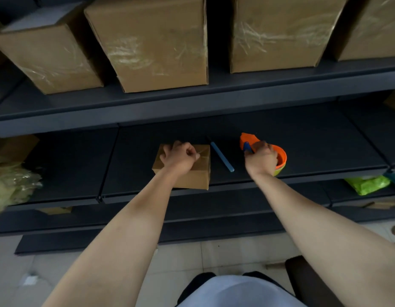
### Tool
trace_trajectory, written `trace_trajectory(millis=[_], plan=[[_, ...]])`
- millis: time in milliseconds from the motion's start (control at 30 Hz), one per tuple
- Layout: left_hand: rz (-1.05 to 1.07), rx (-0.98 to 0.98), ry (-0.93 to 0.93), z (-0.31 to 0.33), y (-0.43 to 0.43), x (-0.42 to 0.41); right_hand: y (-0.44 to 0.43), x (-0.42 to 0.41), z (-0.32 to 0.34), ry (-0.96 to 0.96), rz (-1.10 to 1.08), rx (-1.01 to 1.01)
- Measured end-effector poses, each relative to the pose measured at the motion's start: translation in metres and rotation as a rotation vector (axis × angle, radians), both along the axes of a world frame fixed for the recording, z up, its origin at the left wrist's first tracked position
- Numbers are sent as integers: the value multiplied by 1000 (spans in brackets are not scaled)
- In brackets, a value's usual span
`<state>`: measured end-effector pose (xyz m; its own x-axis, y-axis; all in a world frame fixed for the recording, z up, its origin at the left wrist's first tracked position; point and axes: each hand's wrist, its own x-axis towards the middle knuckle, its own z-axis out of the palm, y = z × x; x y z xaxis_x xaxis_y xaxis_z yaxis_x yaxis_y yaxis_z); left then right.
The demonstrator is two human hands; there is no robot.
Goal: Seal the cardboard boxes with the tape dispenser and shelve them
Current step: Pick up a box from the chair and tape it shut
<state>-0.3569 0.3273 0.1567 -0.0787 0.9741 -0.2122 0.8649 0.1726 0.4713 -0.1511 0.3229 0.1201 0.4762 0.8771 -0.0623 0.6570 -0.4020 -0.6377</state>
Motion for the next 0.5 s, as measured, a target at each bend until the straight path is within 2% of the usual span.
trace_trajectory(millis=[100,167,333,400,500], plan=[[-2,-42,43,3,0,2,1,15,-9,-105,22,-286],[10,-46,67,3,-4,6,0,18,-17,-138,76,-369],[113,-92,65,8,-8,21,-4,20,-11,-179,81,-176],[125,-141,46,12,-5,23,-7,20,-1,-116,73,-53],[125,-170,25,13,-4,21,-10,20,16,50,115,-6]])
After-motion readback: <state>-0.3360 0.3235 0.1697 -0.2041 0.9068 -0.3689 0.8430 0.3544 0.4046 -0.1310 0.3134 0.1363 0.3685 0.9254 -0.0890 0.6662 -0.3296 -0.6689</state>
